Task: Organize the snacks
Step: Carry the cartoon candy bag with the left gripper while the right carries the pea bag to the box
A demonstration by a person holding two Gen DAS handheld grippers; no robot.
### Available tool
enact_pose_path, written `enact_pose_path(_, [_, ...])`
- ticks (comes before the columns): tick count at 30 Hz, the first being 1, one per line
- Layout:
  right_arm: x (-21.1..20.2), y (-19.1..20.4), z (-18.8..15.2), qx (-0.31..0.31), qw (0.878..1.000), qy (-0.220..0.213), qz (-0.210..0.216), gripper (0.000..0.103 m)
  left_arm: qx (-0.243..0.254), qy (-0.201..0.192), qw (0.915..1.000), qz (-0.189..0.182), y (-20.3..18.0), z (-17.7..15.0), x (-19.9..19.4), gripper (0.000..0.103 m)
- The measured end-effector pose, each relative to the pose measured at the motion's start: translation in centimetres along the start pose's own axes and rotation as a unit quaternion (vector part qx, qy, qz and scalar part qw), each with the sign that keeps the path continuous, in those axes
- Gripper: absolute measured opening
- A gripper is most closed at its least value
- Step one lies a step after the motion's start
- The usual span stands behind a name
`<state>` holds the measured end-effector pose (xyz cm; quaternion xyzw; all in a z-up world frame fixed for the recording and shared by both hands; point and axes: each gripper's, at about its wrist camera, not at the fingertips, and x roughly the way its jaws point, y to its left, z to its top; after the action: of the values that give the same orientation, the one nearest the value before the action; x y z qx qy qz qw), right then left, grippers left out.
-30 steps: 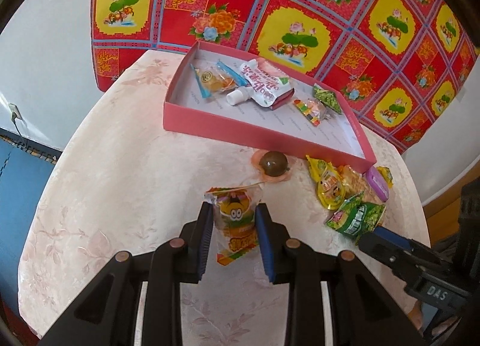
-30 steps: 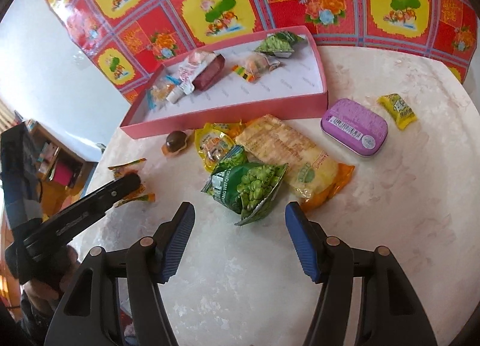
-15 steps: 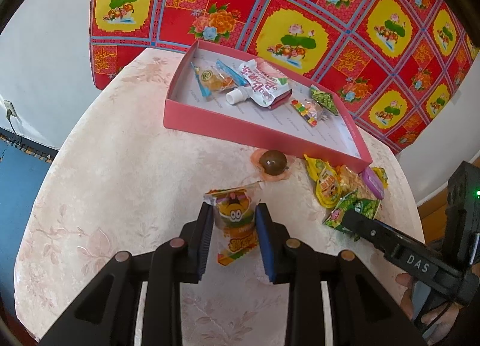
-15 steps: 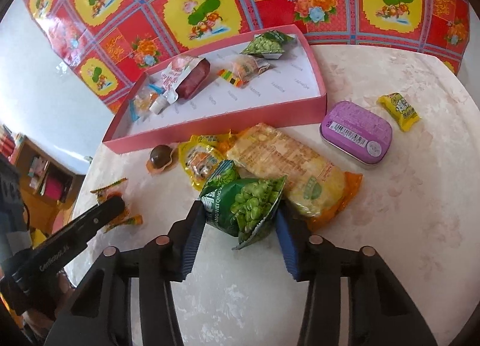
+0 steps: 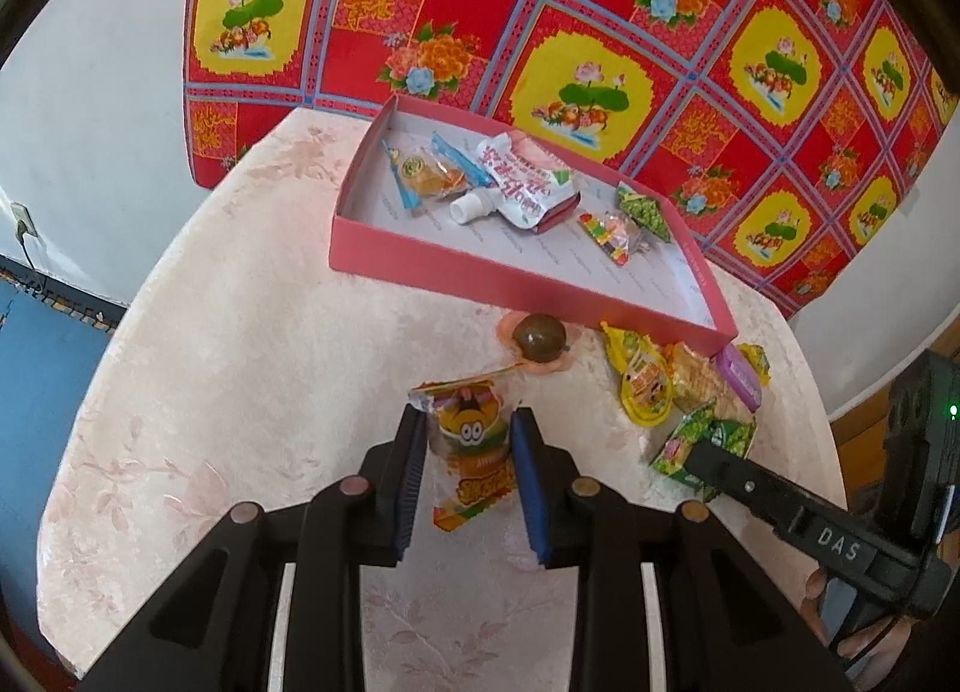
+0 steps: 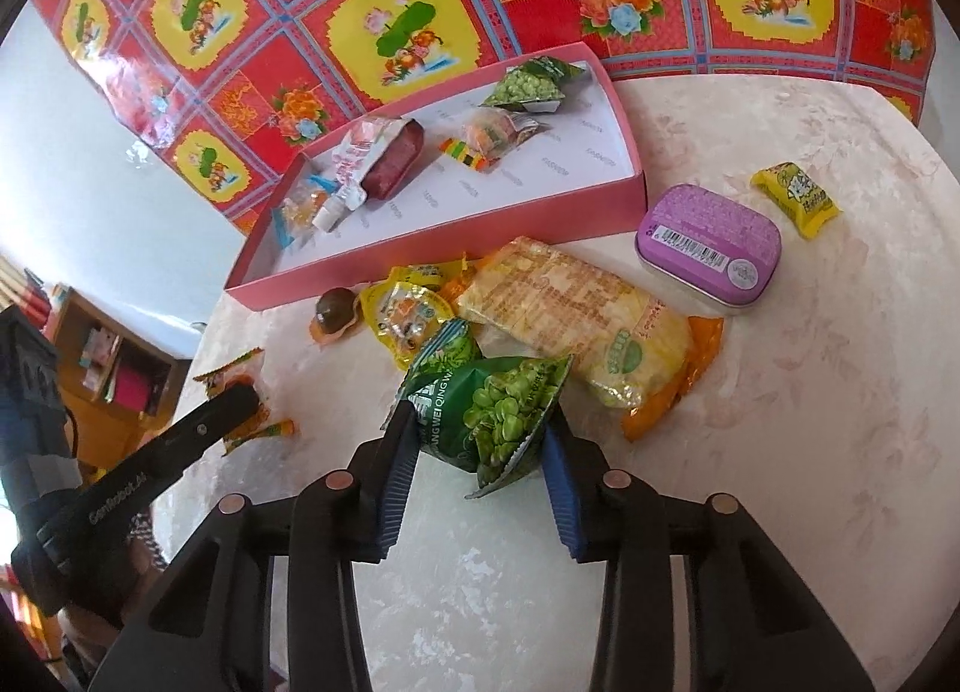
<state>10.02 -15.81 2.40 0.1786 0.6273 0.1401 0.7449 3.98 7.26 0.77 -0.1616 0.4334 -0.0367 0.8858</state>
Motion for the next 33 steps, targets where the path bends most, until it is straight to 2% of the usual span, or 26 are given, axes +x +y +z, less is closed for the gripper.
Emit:
enact_pose_path(7, [-1.5,0.9,0.3,-0.028,0.999,-0.024,0.009,0.04,0.002,-0.012,0.9999,0.005,-0.3,0.4,-0.8,0.03])
enact_pose_path(20, [-2.5,0.1,3.0,-0.024,0.999,-0.047,0.005,0.04,0.02,-0.034,0.9992,0.005,-1.7,3.4,-1.4,0.03])
enact_pose_path(33, [-1.3,0.1,7.1,-0.038,0.997,-0.062,-0.012,0.04,0.038,-0.04,0.9984,0.011,-2.8,7.6,1.7,0.03])
